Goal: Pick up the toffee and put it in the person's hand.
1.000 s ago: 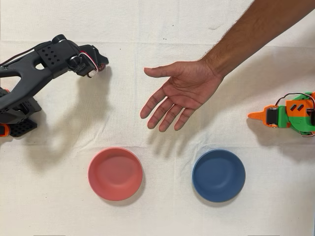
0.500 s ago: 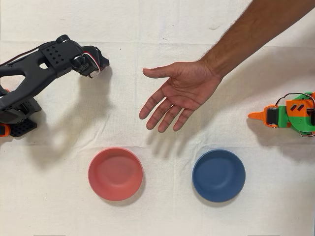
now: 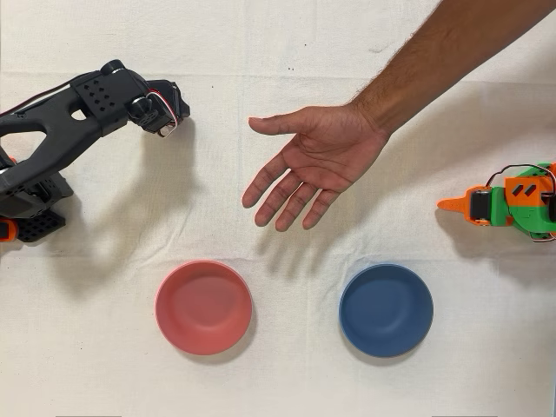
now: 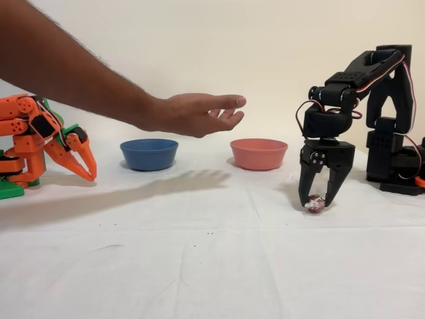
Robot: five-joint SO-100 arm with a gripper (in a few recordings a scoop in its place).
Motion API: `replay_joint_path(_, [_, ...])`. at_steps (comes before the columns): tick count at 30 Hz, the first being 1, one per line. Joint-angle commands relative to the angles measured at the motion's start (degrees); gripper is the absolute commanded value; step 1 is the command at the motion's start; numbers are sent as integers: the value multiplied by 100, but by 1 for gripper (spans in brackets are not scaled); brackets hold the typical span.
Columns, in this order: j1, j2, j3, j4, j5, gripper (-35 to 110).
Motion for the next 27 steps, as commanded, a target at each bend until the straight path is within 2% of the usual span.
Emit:
replay_joint_path(1, [0,176,-316,-9,105,12])
replay_joint_path(14, [141,1143,-255,-316,-589,12])
replay_joint_path(27, [1187,2470,-264,-343,-1644,12])
